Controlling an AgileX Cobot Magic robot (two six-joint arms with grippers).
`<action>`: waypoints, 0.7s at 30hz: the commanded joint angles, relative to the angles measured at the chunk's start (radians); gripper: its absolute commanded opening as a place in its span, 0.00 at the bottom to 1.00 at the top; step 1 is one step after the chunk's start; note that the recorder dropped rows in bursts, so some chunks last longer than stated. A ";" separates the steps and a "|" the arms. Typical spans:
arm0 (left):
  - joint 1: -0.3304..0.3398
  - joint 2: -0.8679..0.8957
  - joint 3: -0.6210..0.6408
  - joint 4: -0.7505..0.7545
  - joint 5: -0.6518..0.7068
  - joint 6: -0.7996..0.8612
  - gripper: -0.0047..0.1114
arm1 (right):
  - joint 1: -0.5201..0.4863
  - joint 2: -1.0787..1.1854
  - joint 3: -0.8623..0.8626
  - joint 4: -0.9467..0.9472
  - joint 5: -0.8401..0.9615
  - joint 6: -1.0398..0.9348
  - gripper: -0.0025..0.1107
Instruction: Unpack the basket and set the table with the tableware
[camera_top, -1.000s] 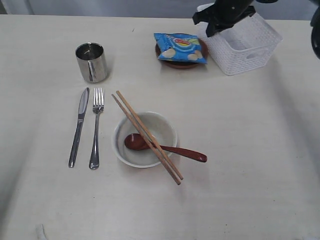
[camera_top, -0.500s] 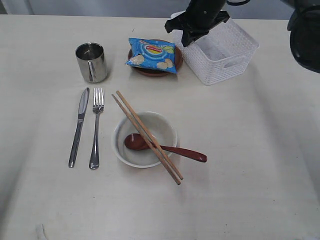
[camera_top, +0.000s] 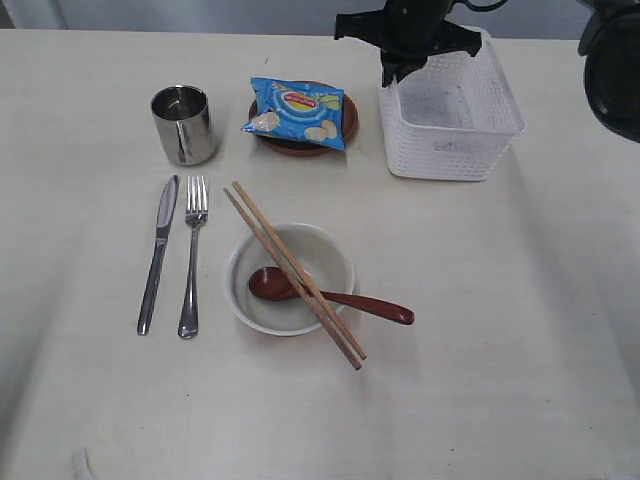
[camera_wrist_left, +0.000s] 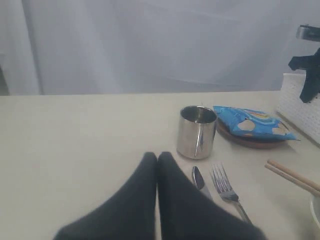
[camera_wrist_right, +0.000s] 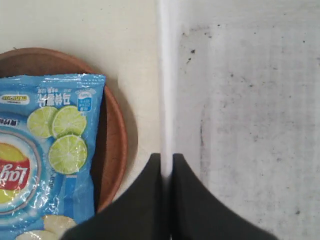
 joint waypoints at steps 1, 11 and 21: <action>-0.001 -0.004 0.003 -0.012 -0.011 0.000 0.04 | -0.006 0.001 0.005 -0.067 0.052 0.092 0.02; -0.001 -0.004 0.003 -0.012 -0.011 0.000 0.04 | -0.002 0.010 0.005 -0.088 0.061 0.034 0.02; -0.001 -0.004 0.003 -0.012 -0.011 0.000 0.04 | 0.005 0.010 0.005 -0.079 0.052 -0.005 0.02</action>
